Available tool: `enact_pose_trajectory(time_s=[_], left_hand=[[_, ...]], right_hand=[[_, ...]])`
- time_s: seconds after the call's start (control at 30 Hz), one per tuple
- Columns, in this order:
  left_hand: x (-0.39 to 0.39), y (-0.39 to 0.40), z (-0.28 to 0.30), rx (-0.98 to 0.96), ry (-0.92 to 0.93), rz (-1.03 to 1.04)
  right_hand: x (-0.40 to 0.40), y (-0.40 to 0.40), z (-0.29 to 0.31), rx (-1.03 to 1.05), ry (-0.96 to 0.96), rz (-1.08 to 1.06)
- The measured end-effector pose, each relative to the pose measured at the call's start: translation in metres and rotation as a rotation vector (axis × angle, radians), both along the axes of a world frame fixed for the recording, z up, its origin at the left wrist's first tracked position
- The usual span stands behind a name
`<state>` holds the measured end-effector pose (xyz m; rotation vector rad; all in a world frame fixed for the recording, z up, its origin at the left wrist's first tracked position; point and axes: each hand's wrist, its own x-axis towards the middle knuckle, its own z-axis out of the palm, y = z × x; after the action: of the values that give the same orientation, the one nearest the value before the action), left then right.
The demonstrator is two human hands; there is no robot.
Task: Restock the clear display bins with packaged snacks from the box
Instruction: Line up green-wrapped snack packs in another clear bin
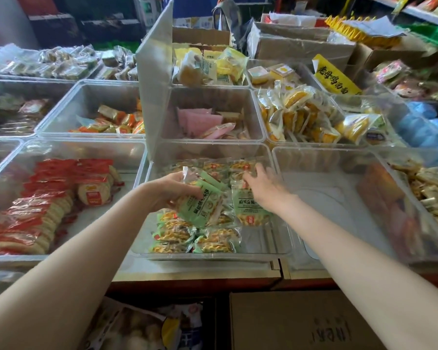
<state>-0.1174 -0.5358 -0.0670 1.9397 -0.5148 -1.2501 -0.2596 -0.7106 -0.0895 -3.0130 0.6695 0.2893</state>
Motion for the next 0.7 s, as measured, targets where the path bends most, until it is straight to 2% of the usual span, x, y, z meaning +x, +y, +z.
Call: enact_pose_trajectory(time_s=[0.07, 0.2, 0.3, 0.37, 0.53, 0.7], left_hand=[[0.001, 0.001, 0.000, 0.018, -0.027, 0.004], [-0.004, -0.001, -0.003, 0.013, -0.036, -0.046], [-0.008, -0.005, -0.004, 0.004, -0.040, -0.057], [-0.008, -0.009, -0.004, 0.040, -0.074, -0.067], [-0.014, -0.022, 0.005, 0.191, -0.275, -0.149], [-0.016, -0.035, 0.006, 0.260, -0.390, -0.240]], right_hand=[[0.003, 0.002, -0.008, 0.030, 0.128, 0.027], [0.018, -0.010, -0.006, 0.339, 0.352, 0.007], [0.020, -0.010, -0.002, 0.389, 0.391, 0.028], [0.017, -0.007, 0.001, 0.294, 0.358, 0.025], [0.024, -0.001, -0.011, -0.212, 0.191, 0.100], [0.030, 0.003, -0.048, -0.449, 0.140, 0.273]])
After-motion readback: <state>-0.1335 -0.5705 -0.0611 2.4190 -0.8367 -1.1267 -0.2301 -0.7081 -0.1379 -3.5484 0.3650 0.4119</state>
